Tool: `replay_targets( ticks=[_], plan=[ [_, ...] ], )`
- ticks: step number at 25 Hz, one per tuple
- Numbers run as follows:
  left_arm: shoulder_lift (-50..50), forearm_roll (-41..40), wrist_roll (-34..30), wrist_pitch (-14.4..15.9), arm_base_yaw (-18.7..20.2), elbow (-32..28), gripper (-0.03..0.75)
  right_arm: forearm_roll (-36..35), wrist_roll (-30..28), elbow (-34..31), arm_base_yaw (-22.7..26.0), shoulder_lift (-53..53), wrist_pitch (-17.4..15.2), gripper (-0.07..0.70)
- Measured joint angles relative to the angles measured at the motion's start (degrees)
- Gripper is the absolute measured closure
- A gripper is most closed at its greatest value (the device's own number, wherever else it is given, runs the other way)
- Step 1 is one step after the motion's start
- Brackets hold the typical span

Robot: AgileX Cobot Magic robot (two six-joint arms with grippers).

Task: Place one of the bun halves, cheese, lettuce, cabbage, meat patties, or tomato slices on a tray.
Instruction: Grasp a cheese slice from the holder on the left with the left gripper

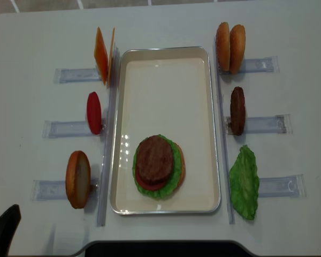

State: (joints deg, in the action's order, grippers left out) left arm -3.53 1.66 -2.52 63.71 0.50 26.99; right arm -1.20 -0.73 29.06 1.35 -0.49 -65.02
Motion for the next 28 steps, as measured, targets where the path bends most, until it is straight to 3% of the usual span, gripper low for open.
replay_targets(
  ticks=[17,28],
  plan=[
    [-0.87,0.05,1.03,0.29,0.0,0.37,0.024,0.0,-0.05,0.0,0.0,0.0,0.05,0.176],
    [-15.5,0.05,3.64,1.97,0.0,9.37,0.024,0.0,-0.05,0.0,0.0,0.0,0.05,0.176]
  ],
)
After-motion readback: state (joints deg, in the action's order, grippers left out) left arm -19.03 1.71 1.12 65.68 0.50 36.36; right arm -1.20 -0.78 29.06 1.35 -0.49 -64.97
